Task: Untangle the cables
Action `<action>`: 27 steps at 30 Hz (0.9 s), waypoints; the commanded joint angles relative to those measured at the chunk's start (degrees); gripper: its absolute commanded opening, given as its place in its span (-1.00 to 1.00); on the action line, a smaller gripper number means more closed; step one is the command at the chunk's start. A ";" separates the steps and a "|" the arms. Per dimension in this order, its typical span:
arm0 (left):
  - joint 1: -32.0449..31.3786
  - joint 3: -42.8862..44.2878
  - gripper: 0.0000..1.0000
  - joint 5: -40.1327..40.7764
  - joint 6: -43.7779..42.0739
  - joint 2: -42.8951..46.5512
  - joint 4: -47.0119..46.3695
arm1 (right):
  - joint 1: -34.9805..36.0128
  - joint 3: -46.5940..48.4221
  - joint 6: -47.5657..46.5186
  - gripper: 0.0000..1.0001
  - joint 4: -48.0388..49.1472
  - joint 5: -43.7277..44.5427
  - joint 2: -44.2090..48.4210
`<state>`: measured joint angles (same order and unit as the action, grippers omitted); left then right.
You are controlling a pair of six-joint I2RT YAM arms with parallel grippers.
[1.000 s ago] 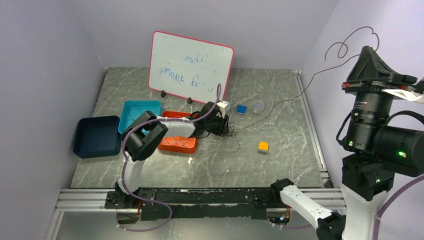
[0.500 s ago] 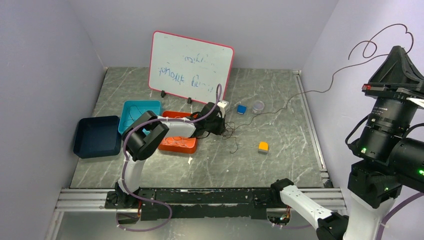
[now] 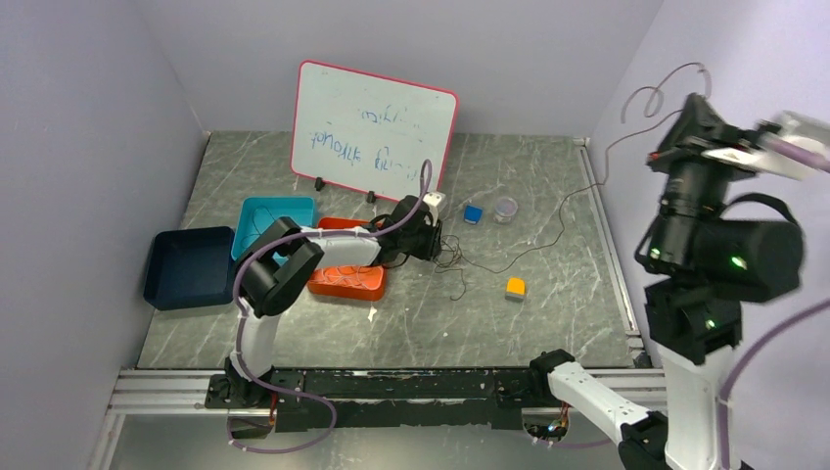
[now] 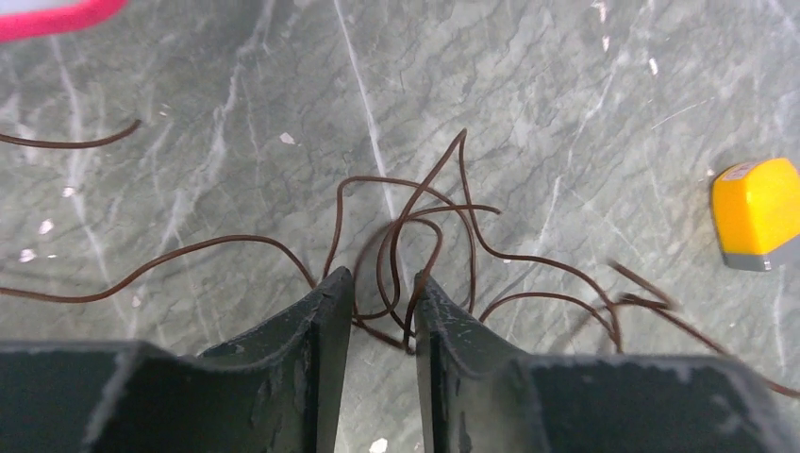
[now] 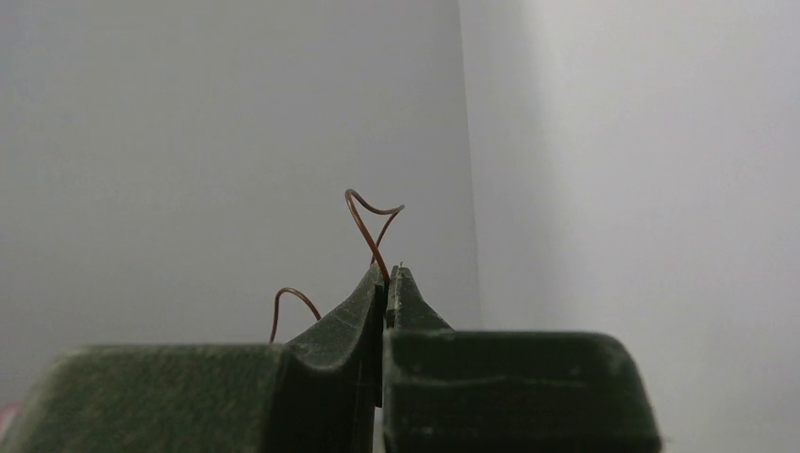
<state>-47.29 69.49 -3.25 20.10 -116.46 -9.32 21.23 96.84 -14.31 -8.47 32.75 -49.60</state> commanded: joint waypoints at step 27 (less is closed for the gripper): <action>-1.65 7.95 0.75 -23.50 -1.13 19.58 -17.75 | 0.39 -5.13 24.92 -1.00 -14.98 -3.19 -11.03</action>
<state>-47.57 75.33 -20.08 15.49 -95.90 -19.46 21.23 91.92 2.11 -22.65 30.83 -60.27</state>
